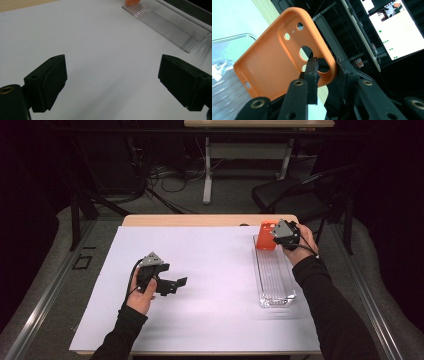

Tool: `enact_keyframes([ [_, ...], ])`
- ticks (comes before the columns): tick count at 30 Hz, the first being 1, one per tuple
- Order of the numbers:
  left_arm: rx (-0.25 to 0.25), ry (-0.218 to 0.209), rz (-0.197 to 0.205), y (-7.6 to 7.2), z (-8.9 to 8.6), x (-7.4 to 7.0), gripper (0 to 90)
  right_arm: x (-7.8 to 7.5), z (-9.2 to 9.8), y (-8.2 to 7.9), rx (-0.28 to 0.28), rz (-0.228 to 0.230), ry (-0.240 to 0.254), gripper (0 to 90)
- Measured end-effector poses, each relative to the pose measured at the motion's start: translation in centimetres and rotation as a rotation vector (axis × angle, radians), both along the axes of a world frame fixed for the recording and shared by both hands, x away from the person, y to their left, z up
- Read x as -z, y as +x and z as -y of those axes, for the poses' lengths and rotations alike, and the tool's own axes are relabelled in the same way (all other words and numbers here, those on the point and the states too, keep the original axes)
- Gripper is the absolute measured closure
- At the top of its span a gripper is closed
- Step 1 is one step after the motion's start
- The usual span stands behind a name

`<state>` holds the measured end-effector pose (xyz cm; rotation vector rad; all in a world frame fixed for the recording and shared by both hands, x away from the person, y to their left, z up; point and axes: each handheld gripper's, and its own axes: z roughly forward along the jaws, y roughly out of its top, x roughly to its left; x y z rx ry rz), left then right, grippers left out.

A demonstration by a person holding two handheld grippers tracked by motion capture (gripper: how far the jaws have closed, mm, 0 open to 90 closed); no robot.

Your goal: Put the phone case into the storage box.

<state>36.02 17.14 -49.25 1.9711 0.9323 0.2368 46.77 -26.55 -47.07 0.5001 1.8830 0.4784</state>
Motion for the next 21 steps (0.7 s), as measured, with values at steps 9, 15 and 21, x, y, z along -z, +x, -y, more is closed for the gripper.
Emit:
enact_keyframes([
  [9, -0.001, 0.004, -0.001, 0.0, 0.0, 0.1, 8.9, 0.1, 0.1, 0.2, 0.016, -0.019, 0.012, 59.1],
  [15, 0.0, 0.003, -0.001, 0.0, 0.0, 0.0, 8.9, -0.1, 0.1, -0.2, 0.02, -0.02, 0.027, 55.5],
  [21, -0.004, 0.001, 0.006, 0.0, -0.3, -0.2, 8.9, -0.7, 0.4, -1.3, 0.045, -0.001, 0.034, 49.4],
])
